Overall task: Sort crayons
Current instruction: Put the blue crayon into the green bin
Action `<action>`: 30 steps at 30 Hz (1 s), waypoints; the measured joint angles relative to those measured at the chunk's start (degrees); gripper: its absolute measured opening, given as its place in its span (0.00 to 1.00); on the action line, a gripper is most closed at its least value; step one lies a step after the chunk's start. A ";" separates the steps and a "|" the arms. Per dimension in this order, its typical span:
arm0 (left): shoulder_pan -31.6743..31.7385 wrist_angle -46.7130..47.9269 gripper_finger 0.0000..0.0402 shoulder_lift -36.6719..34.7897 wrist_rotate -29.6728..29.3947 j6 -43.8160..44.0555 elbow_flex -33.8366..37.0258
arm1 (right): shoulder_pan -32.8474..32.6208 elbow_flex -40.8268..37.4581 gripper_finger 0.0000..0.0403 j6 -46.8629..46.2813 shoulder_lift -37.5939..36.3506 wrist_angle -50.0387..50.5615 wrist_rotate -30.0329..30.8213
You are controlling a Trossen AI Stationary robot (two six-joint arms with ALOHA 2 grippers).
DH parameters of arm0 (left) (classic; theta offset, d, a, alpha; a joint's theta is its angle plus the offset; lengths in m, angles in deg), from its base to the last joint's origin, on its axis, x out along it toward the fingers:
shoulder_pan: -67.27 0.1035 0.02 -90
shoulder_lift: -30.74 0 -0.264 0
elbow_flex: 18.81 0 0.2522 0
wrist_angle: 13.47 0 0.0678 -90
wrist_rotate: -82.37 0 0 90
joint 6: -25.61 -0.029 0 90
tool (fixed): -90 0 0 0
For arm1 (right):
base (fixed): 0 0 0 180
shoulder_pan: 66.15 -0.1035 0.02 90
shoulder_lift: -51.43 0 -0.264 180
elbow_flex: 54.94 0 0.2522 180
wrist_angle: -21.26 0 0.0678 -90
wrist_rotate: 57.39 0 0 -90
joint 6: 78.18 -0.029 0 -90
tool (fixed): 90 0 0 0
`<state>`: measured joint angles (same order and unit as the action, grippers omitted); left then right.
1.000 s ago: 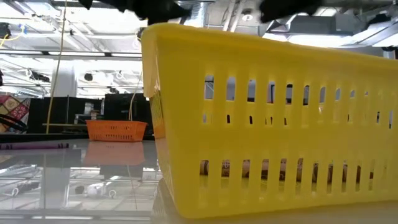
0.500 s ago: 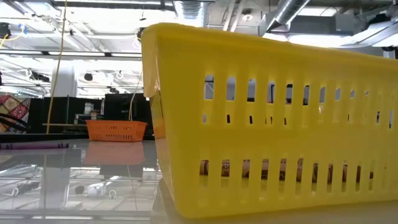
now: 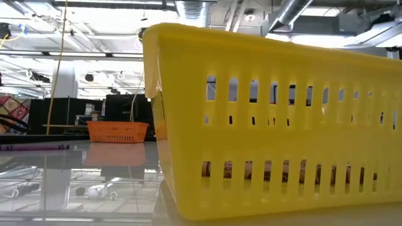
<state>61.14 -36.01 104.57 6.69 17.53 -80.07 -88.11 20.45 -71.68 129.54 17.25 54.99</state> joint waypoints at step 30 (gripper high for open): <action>-0.02 -1.86 0.00 2.31 1.56 0.35 0.00 | 0.26 0.02 0.22 1.10 3.59 -2.04 0.30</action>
<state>61.12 -37.87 106.88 8.25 17.88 -80.07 -87.85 20.47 -70.58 133.13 15.21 55.30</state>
